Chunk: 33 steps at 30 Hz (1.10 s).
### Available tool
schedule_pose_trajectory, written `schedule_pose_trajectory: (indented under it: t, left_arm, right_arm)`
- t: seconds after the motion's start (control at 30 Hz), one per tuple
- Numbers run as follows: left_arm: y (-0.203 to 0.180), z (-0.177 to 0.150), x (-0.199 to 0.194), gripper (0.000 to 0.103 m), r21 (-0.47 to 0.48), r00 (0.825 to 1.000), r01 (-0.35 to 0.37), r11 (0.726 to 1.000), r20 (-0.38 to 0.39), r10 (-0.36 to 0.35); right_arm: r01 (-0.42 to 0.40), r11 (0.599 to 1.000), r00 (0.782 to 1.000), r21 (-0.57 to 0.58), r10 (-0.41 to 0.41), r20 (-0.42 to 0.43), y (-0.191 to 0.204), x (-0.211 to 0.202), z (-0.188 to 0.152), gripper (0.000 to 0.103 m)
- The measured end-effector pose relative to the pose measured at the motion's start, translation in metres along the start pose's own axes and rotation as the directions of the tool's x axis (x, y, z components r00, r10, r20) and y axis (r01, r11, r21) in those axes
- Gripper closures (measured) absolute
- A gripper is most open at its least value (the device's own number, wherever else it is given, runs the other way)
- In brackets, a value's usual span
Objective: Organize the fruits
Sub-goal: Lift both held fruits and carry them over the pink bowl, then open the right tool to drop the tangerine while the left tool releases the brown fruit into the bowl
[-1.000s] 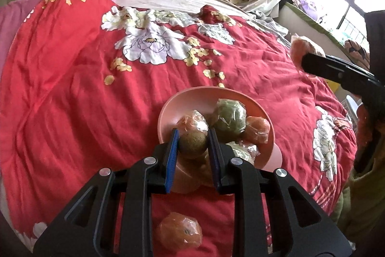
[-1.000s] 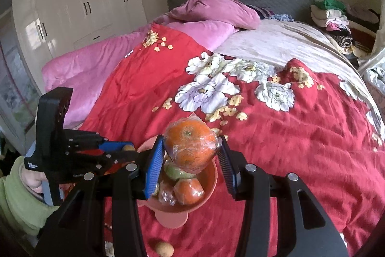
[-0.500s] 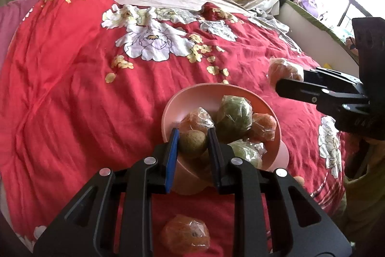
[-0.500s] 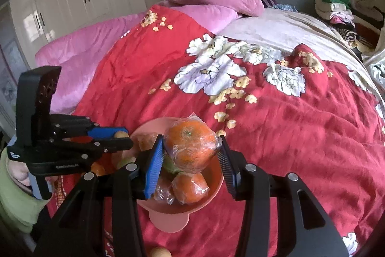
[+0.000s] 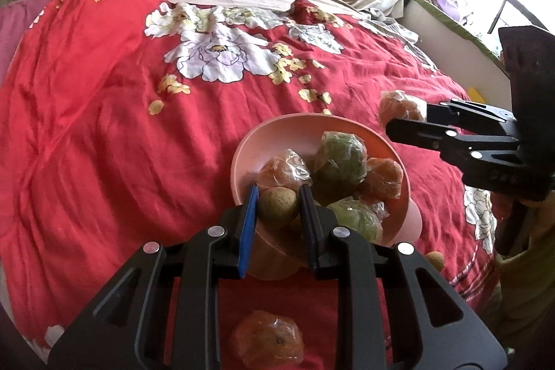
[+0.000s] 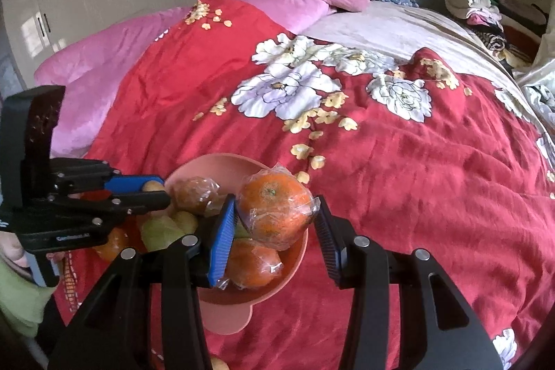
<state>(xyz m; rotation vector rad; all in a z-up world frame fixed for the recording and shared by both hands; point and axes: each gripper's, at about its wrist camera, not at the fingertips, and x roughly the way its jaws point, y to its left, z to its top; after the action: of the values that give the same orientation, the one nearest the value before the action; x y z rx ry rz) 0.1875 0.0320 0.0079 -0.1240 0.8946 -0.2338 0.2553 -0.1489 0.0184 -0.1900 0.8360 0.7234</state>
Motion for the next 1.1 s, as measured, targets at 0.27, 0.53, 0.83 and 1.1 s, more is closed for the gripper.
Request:
schedule_pose_trajectory:
  t: [0.27, 0.53, 0.83, 1.1]
  left_arm:
    - [0.001, 0.001, 0.002, 0.086, -0.001, 1.0, 0.005, 1.0, -0.005, -0.005]
    - [0.0, 0.001, 0.002, 0.086, 0.001, 1.0, 0.008, 1.0, -0.003, -0.008]
    - [0.0, 0.001, 0.003, 0.086, -0.001, 1.0, 0.008, 1.0, -0.003, -0.008]
    - [0.001, 0.001, 0.003, 0.086, -0.008, 1.0, 0.006, 1.0, 0.003, -0.006]
  right_arm:
    - [0.022, 1.0, 0.999, -0.011, -0.022, -0.028, 0.003, 0.011, -0.003, 0.06]
    - [0.012, 1.0, 0.998, -0.004, -0.012, -0.059, 0.005, 0.021, -0.006, 0.058]
    - [0.003, 1.0, 0.998, 0.001, -0.003, -0.061, 0.007, 0.019, -0.006, 0.041]
    - [0.007, 1.0, 0.999, -0.002, -0.007, -0.044, 0.006, 0.011, -0.005, 0.038]
